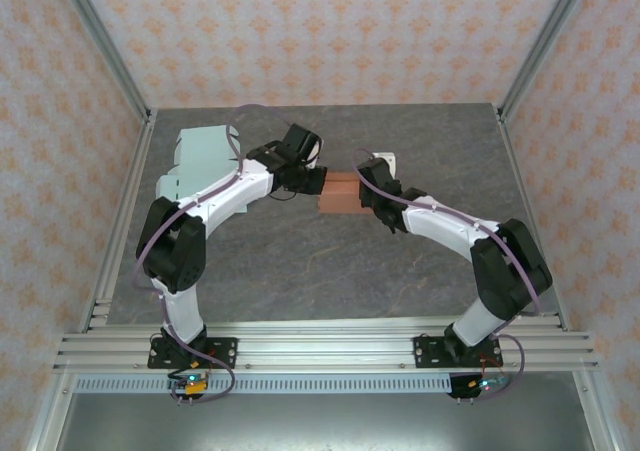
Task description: Fold the paper box
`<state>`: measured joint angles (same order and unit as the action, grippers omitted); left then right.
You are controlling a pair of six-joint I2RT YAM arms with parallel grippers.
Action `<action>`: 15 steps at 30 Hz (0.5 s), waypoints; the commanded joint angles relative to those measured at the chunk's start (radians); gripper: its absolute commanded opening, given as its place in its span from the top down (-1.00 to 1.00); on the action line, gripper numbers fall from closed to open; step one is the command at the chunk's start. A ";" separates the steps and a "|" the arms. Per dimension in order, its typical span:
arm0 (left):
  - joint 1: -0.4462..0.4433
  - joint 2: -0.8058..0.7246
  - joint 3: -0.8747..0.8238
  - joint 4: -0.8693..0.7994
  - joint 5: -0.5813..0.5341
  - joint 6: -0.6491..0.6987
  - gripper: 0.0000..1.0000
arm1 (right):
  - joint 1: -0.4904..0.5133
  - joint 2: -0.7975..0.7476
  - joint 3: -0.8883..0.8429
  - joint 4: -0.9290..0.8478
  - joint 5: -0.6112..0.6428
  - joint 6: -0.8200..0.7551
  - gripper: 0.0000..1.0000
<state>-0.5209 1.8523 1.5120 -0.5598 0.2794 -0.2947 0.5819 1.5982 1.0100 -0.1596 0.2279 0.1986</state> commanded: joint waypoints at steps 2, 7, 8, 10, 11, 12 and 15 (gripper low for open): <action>-0.001 0.033 0.008 -0.020 0.014 -0.017 0.90 | 0.007 0.030 0.002 -0.082 -0.013 0.009 0.65; -0.001 0.020 -0.002 -0.042 -0.023 0.000 0.89 | 0.006 0.026 -0.006 -0.082 -0.012 0.010 0.65; -0.001 0.018 -0.005 -0.040 -0.033 0.003 0.89 | 0.006 0.025 -0.008 -0.080 -0.011 0.009 0.65; -0.001 0.024 -0.004 -0.051 -0.046 0.010 0.89 | 0.007 0.029 -0.009 -0.078 -0.009 0.012 0.65; -0.001 0.029 -0.003 -0.058 -0.050 0.012 0.90 | 0.006 0.030 -0.008 -0.078 -0.010 0.014 0.65; -0.001 0.033 -0.004 -0.058 -0.049 0.015 0.89 | 0.006 0.031 -0.007 -0.077 -0.010 0.016 0.65; -0.011 0.030 -0.039 -0.008 -0.074 0.022 0.90 | 0.006 0.030 -0.010 -0.060 -0.019 0.024 0.65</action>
<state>-0.5236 1.8622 1.5097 -0.5583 0.2523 -0.2878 0.5819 1.5982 1.0100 -0.1596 0.2283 0.2035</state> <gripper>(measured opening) 0.054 0.174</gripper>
